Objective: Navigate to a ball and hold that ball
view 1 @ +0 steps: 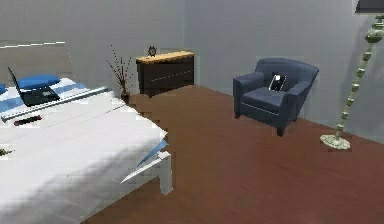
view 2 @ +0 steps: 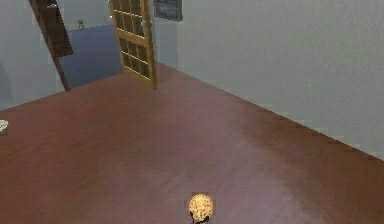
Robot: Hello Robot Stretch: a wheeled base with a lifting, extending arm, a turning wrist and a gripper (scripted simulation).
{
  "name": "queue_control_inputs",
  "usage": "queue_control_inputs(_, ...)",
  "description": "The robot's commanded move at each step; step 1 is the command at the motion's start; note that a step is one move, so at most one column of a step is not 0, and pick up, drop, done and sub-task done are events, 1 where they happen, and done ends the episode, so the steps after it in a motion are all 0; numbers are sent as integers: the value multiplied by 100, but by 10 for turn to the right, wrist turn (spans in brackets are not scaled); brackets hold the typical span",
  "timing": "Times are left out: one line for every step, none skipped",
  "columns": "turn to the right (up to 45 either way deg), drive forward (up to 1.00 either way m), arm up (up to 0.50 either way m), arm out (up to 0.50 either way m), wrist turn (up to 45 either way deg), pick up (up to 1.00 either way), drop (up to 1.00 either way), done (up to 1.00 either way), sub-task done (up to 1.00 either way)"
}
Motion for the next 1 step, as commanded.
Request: queue_control_inputs(0,0,0,0,0,0,0,100,0)
